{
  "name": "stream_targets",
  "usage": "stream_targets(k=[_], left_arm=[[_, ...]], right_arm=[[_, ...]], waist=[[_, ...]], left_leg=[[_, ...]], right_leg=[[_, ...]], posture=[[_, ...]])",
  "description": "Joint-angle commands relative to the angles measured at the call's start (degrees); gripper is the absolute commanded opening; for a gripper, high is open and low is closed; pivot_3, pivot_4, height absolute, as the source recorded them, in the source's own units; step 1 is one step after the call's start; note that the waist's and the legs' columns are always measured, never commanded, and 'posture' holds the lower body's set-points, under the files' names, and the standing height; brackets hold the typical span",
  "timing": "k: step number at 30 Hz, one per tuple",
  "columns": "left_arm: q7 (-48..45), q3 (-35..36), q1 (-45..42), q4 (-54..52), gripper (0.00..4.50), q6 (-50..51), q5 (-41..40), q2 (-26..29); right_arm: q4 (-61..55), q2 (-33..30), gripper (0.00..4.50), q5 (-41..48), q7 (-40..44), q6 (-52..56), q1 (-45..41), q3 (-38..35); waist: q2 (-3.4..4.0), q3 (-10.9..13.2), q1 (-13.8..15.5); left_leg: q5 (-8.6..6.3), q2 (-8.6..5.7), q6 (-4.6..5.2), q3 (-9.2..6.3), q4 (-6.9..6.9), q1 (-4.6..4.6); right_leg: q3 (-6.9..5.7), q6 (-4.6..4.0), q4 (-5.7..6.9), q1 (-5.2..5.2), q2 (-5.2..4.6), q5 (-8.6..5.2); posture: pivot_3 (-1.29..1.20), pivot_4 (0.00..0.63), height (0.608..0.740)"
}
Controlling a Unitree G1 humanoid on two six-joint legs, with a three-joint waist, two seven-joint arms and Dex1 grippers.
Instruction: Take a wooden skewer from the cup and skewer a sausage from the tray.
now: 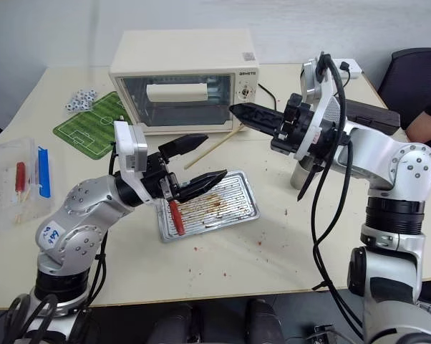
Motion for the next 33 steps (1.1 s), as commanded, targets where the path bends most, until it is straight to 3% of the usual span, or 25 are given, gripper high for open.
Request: stream_targets(k=[1, 11, 14, 20, 33], left_arm=[[1.2, 0.8, -0.4, -2.6, 3.42, -0.9, 0.7, 0.1], [1.9, 2.8, 0.1, -2.5, 3.42, -1.1, -0.1, 0.1], [1.4, 2.8, 0.0, -2.1, 2.89, -1.5, -0.5, -0.4], [0.4, 2.2, 0.9, -1.8, 1.14, -1.1, 0.3, 0.4], [0.4, 2.3, -0.2, 0.7, 1.14, -2.5, 1.0, -0.7]], right_arm=[[-0.9, 0.9, 0.0, 1.4, -0.7, -0.6, -1.6, -3.2], [-0.6, 2.2, 0.0, 1.4, -2.2, 0.3, -1.6, -4.7], [-0.1, 2.1, 0.0, 1.4, -2.5, 0.2, -1.6, -4.9], [0.0, 2.2, 0.0, 1.4, -3.0, 0.4, -2.1, -5.7], [-0.7, 3.2, 0.0, 1.4, -3.1, 0.5, -2.3, -6.5]], waist=[[0.0, 0.0, 0.0], [0.0, 0.0, 0.0], [0.0, 0.0, 0.0], [0.0, 0.0, 0.0], [0.0, 0.0, 0.0]], left_leg=[[0.0, 0.0, 0.0, 0.0, 0.0, 0.0], [0.0, 0.0, 0.0, 0.0, 0.0, -0.01], [0.0, 0.0, 0.0, 0.0, 0.0, -0.02], [0.0, 0.0, 0.0, 0.0, 0.0, -0.02], [0.0, 0.01, 0.0, 0.01, 0.0, -0.04]], right_leg=[[0.0, 0.0, 0.0, 0.0, 0.0, 0.0], [0.0, 0.0, 0.0, -0.01, 0.0, 0.0], [0.0, 0.0, 0.0, -0.01, 0.0, 0.0], [0.0, 0.0, 0.0, -0.02, 0.0, 0.0], [0.01, 0.0, 0.0, -0.04, 0.01, 0.0]], posture=[[0.0, 0.15, 0.74], [0.0, 0.15, 0.74], [0.0, 0.15, 0.74], [0.0, 0.15, 0.74], [0.0, 0.15, 0.74]])
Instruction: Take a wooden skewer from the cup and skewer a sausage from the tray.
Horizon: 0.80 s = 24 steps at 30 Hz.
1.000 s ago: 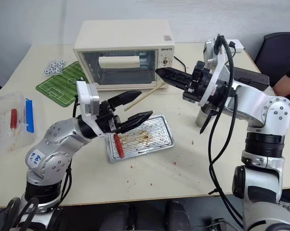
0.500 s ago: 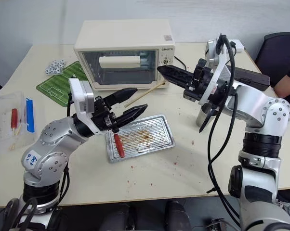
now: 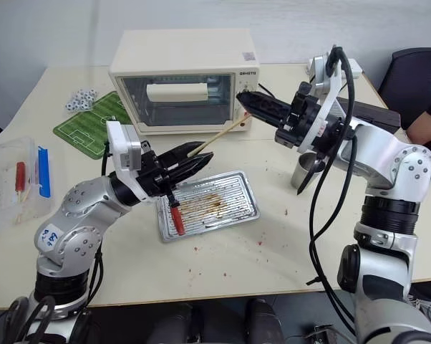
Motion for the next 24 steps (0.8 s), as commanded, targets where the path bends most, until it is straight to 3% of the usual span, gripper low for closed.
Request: stream_targets(k=[1, 5, 14, 15, 18, 24], left_arm=[[0.4, 0.5, -1.4, -0.3, 0.97, -1.5, 0.1, -0.8], [0.7, 0.5, -1.9, -0.1, 0.01, -1.9, -0.1, -1.6], [1.0, 0.5, -2.4, -0.1, 0.01, -1.2, 0.2, -1.9], [1.3, 1.0, -2.6, 0.2, 0.0, -1.0, 0.4, -1.4], [1.6, 2.9, -2.6, 0.7, 0.0, -0.5, 0.8, 0.5], [1.8, 7.3, -0.2, -1.0, 0.0, 1.4, -0.5, 5.3]], right_arm=[[-1.9, 0.2, 0.0, 1.4, 0.1, 0.0, -1.6, -2.2], [-2.2, 0.4, 0.0, 1.4, 0.2, 0.1, -1.4, -2.3], [-2.5, 0.4, 0.0, 1.4, 0.4, 0.3, -1.3, -2.4], [-2.6, -0.4, 0.39, 1.4, 1.0, 0.6, -1.2, -2.0], [-2.5, -2.7, 0.99, 1.4, 2.0, 1.2, -1.6, -0.7], [-0.5, -7.7, 3.03, -1.1, 4.8, 1.5, -4.2, 2.8]], waist=[[0.0, 0.0, 0.0], [0.0, 0.0, 0.0], [0.0, 0.0, 0.0], [0.0, 0.0, 0.0], [0.0, 0.0, 0.0], [0.0, 0.0, -0.1]], left_leg=[[0.0, 0.0, 0.0, 0.0, 0.0, 0.0], [0.0, 0.0, 0.0, 0.0, 0.0, 0.0], [0.0, 0.0, 0.0, 0.01, 0.0, -0.02], [0.0, 0.0, 0.0, 0.01, 0.0, -0.03], [0.0, 0.0, 0.0, 0.03, 0.0, -0.06], [0.01, 0.01, 0.01, 0.11, -0.01, -0.14]], right_leg=[[0.0, 0.0, 0.0, 0.0, 0.0, 0.0], [0.0, 0.0, 0.0, 0.0, 0.0, 0.0], [0.01, 0.0, 0.01, -0.04, 0.0, 0.0], [0.01, 0.0, 0.02, -0.05, 0.0, 0.0], [0.03, 0.0, 0.04, -0.11, 0.0, 0.0], [0.07, 0.0, 0.09, -0.27, -0.01, 0.0]], posture=[[0.0, 0.15, 0.74], [0.0, 0.15, 0.74], [0.0, 0.15, 0.74], [0.0, 0.15, 0.74], [0.0, 0.15, 0.74], [0.0, 0.15, 0.74]])
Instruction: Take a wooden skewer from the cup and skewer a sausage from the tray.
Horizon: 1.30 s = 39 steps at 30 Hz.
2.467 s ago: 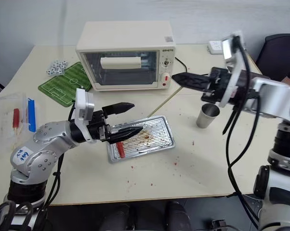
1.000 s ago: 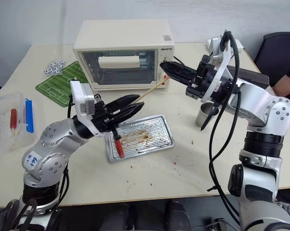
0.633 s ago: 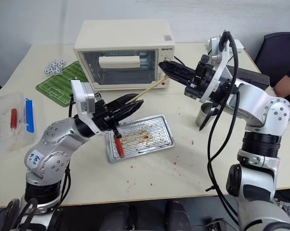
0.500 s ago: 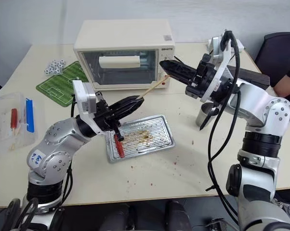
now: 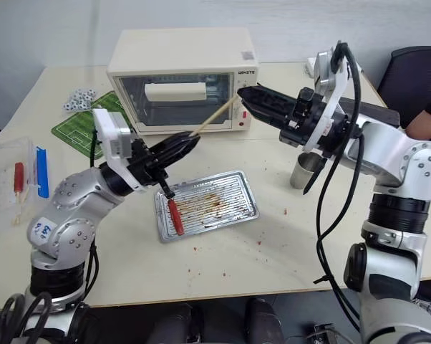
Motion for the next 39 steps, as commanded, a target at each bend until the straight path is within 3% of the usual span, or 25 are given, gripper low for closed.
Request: stream_targets(k=[1, 2, 6, 11, 16, 20, 29, 39], left_arm=[[0.1, 4.7, 2.7, -3.9, 0.0, 1.7, -1.7, 3.7], [0.0, 6.5, 4.1, -5.2, 0.0, 2.7, -2.5, 5.4], [-1.0, 16.2, 11.8, -10.1, 0.0, 7.7, -7.1, 12.9], [-1.6, 27.8, 20.7, -13.9, 0.0, 12.7, -12.8, 19.5], [-3.3, 37.5, 29.5, -15.3, 0.0, 14.5, -15.0, 22.7], [-2.5, 38.8, 31.3, -15.2, 0.0, 14.1, -15.0, 22.8], [-4.3, 40.0, 34.1, -13.9, 0.0, 12.4, -13.6, 23.5], [-3.8, 38.1, 32.9, -13.6, 0.0, 11.7, -13.4, 24.0]], right_arm=[[-0.5, -3.9, 3.36, -3.7, 4.4, 0.5, -3.1, 1.9], [-1.1, -4.8, 3.65, -7.8, 6.3, 0.5, -3.9, 3.1], [-9.4, -8.4, 3.65, -29.3, 16.0, -2.9, -4.9, 12.7], [-17.6, -8.6, 3.65, -47.3, 24.3, -7.4, -2.3, 23.8], [-22.6, -1.4, 3.65, -52.3, 27.4, -5.9, 0.5, 30.4], [-22.3, 6.3, 3.65, -54.7, 27.5, -4.1, 2.6, 33.4], [-13.1, 20.6, 3.65, -70.2, 27.9, -8.9, 3.6, 42.1], [-6.2, 27.1, 3.65, -80.7, 31.7, -12.7, 4.3, 43.5]], waist=[[0.0, 0.0, -0.1], [0.0, 0.0, -0.2], [0.0, 0.0, -0.5], [0.0, 0.0, -0.8], [0.0, 0.0, -1.3], [0.0, 0.0, -1.5], [-0.03, 0.0, -1.7], [-0.03, 0.0, -2.0]], left_leg=[[0.0, 0.0, 0.0, 0.0, 0.0, 0.0], [0.0, 0.02, 0.0, 0.05, -0.02, -0.01], [0.0, 0.06, -0.01, 0.1, -0.08, -0.01], [-0.01, 0.04, -0.04, 0.09, -0.09, -0.02], [-0.05, 0.04, -0.12, 0.06, -0.1, -0.02], [-0.01, 0.06, -0.19, 0.05, -0.1, 0.0], [-0.04, 0.07, -0.26, 0.06, -0.13, 0.01], [-0.06, 0.08, -0.31, 0.09, -0.17, 0.0]], right_leg=[[0.0, 0.0, 0.0, -0.01, 0.0, 0.0], [0.04, 0.0, 0.0, -0.05, 0.0, 0.0], [0.11, -0.03, 0.0, -0.16, 0.01, -0.02], [0.1, -0.04, -0.02, -0.17, -0.05, -0.02], [0.08, -0.06, -0.02, -0.17, -0.07, -0.03], [0.07, -0.15, 0.11, -0.19, -0.06, -0.04], [0.07, -0.28, 0.19, -0.29, -0.06, -0.09], [0.06, -0.3, 0.21, -0.34, -0.04, -0.1]], posture=[[0.0, 0.15, 0.74], [0.0, 0.15, 0.74], [0.0, 0.15, 0.74], [0.0, 0.15, 0.74], [0.0, 0.15, 0.74], [0.0, 0.15, 0.74], [0.0, 0.15, 0.74], [0.0, 0.15, 0.74]])
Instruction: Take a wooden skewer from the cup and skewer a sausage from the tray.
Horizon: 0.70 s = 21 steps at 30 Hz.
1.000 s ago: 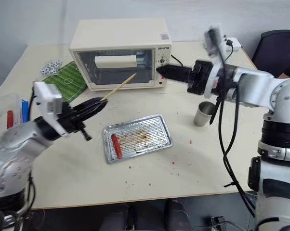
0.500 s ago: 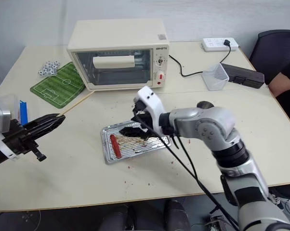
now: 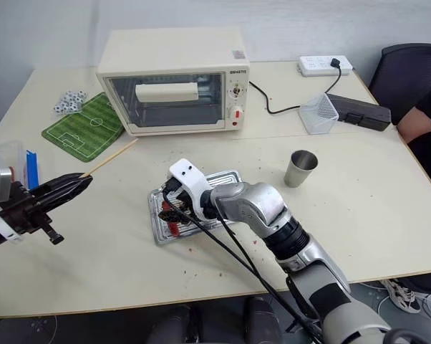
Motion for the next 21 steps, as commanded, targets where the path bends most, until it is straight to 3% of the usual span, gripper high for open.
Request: stream_targets(k=[1, 5, 8, 12, 21], left_arm=[[0.1, -0.4, -1.3, 0.2, 0.0, -1.5, 0.2, 1.1], [0.2, -1.0, -2.3, 0.8, 0.0, -1.6, 0.4, 1.5], [0.0, -1.3, -2.6, 1.1, 0.0, -1.9, 0.7, 1.6], [0.1, -1.6, -2.8, 1.0, 0.0, -2.1, 0.8, 1.6], [0.1, -1.4, -2.6, 1.2, 0.0, -2.5, 1.0, 1.7]], right_arm=[[0.5, 2.7, 3.65, -2.8, 1.5, -2.3, -0.3, 0.3], [1.3, 3.9, 3.65, -5.8, 3.1, -3.0, 0.4, 1.3], [1.2, 4.5, 3.03, -7.3, 4.3, -3.0, 1.0, 1.6], [1.8, 4.9, 1.72, -9.4, 5.7, -3.5, 1.4, 2.2], [2.8, 5.9, 1.72, -12.7, 8.0, -4.5, 1.9, 2.6]], waist=[[0.0, 0.0, -0.1], [0.0, 0.0, -0.6], [0.0, 0.0, -1.0], [0.0, 0.0, -1.2], [0.0, 0.0, -1.2]], left_leg=[[0.0, 0.01, -0.01, 0.0, 0.0, 0.0], [-0.01, 0.01, -0.03, 0.01, -0.04, 0.01], [-0.01, 0.01, -0.04, 0.01, -0.06, 0.01], [-0.01, 0.01, -0.04, 0.02, -0.06, 0.01], [-0.01, 0.02, -0.05, 0.02, -0.06, 0.02]], right_leg=[[0.0, 0.0, 0.0, -0.01, 0.01, 0.0], [0.0, -0.02, 0.02, -0.03, 0.02, -0.01], [0.0, -0.02, 0.01, -0.03, 0.01, -0.01], [-0.01, -0.02, 0.02, -0.04, 0.03, -0.01], [0.0, -0.02, 0.03, -0.03, 0.03, -0.01]], posture=[[0.0, 0.15, 0.74], [0.0, 0.15, 0.74], [0.0, 0.15, 0.74], [0.0, 0.15, 0.74], [0.0, 0.15, 0.74]])
